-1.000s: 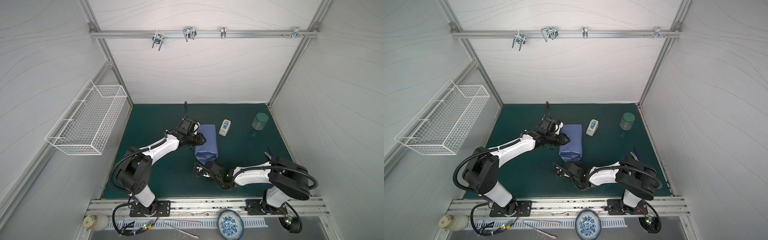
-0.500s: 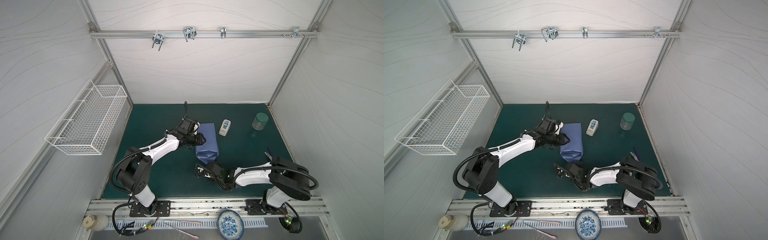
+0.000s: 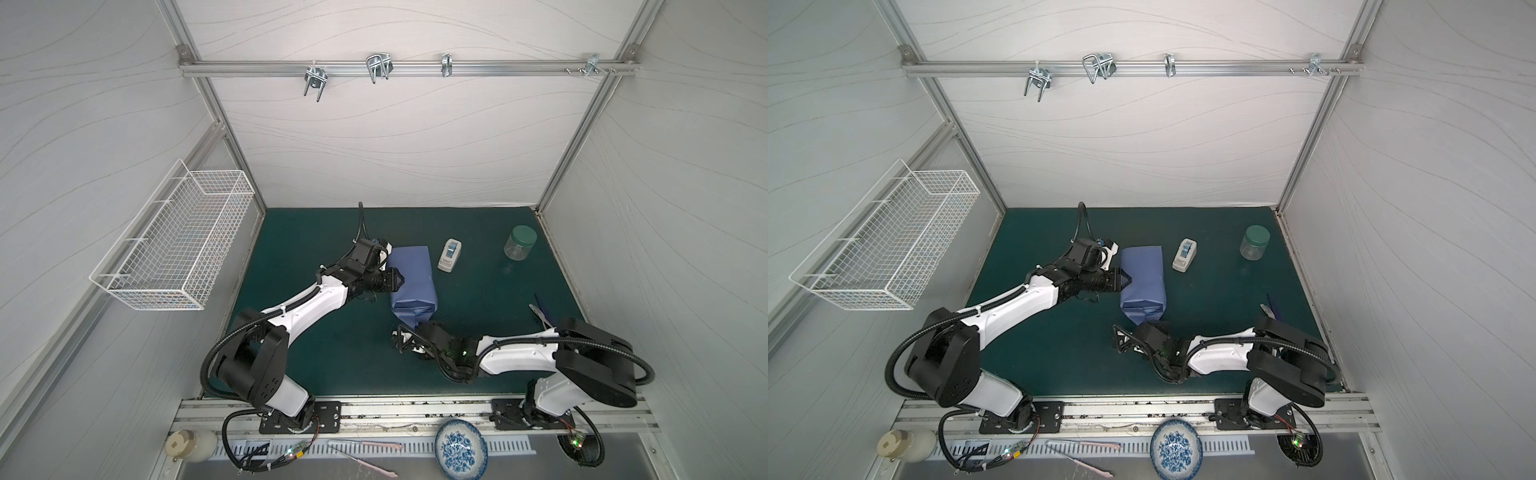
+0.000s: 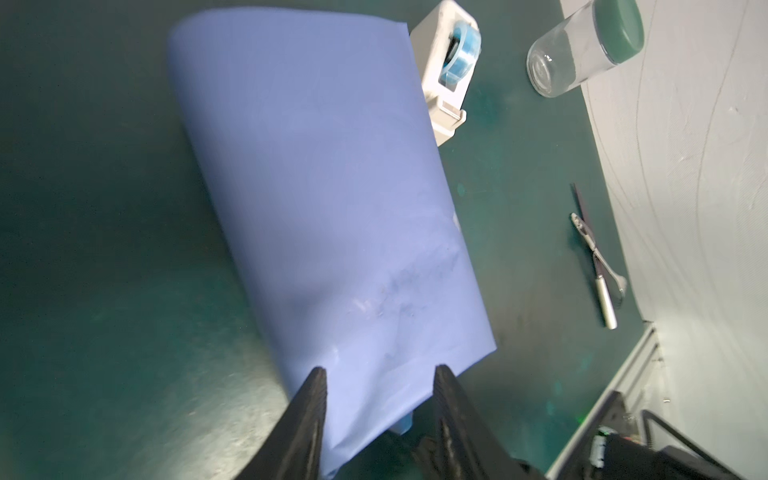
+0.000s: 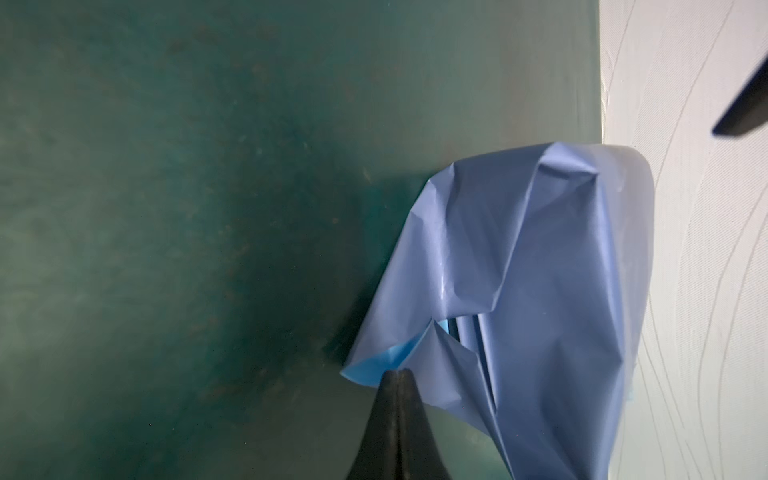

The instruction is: Wrap the gift box in paper

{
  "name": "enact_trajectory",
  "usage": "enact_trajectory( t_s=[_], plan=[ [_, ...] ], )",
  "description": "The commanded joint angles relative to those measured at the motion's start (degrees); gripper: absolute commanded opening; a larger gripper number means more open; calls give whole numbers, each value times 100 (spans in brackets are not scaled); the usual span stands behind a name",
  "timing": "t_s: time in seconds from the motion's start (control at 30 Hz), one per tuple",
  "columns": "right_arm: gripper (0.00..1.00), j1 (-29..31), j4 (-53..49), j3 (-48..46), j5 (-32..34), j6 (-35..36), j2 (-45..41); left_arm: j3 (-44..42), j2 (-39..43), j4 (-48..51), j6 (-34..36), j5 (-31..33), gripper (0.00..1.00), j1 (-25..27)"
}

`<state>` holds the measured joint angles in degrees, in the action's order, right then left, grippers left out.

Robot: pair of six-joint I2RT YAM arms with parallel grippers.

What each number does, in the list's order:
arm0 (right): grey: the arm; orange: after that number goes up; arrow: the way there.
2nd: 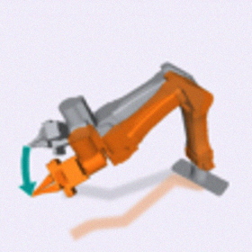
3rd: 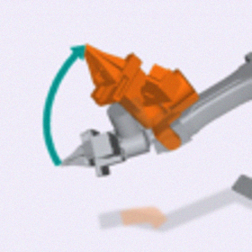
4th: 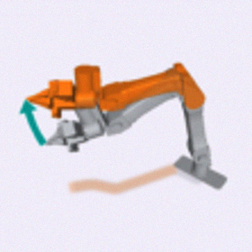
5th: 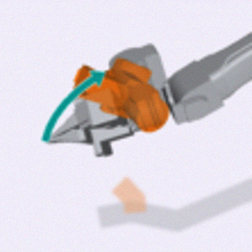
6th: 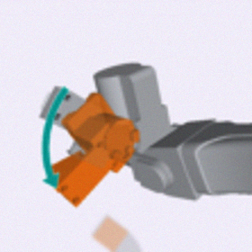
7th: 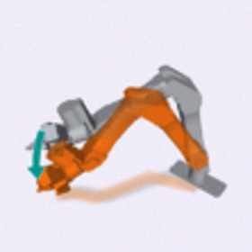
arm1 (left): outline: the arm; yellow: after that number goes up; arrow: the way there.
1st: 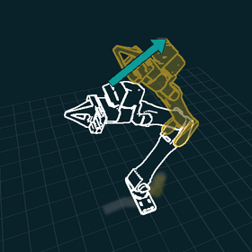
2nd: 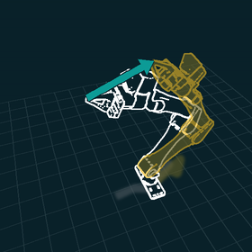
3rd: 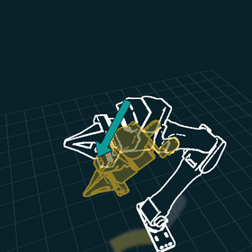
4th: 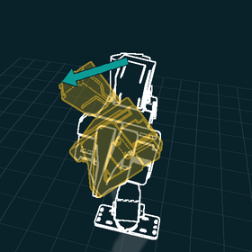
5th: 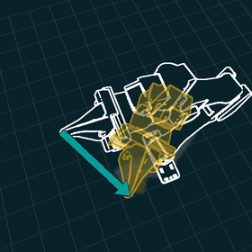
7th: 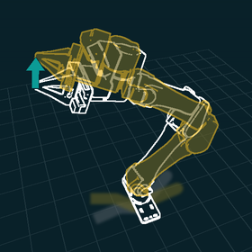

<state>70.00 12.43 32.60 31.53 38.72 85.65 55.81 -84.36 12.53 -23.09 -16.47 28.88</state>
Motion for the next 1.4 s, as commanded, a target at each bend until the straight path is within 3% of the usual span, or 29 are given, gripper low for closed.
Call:
enact_trajectory(
  t_s=[0.0, 0.23, 0.3, 0.4, 0.6, 0.97, 1.37],
  plan=[
    [0, 37, -217, -1, -253, -183, -328, -415, 483, -594, 707, 419, 47, -23],
    [0, 84, -477, -6, -213, -347, -458, -1326, 1256, -1272, 1399, 1313, 53, -23],
    [21, 70, -444, -17, -99, -259, -240, -1337, 1298, -1237, 1411, 1445, 54, -23],
    [35, 45, -307, 49, 235, -150, 163, -1332, 1325, -1194, 1341, 1549, 54, -23],
    [45, -89, -98, -10, 228, -65, 422, -1433, 1388, -1201, 1294, 1656, 54, -23],
    [42, -223, 137, 62, 103, 101, 820, -1424, 1370, -1208, 1258, 1675, 54, -23],
    [10, -226, 543, 47, 292, 329, 889, -1406, 1271, -1203, 1211, 1612, 54, -23]
  ],
)
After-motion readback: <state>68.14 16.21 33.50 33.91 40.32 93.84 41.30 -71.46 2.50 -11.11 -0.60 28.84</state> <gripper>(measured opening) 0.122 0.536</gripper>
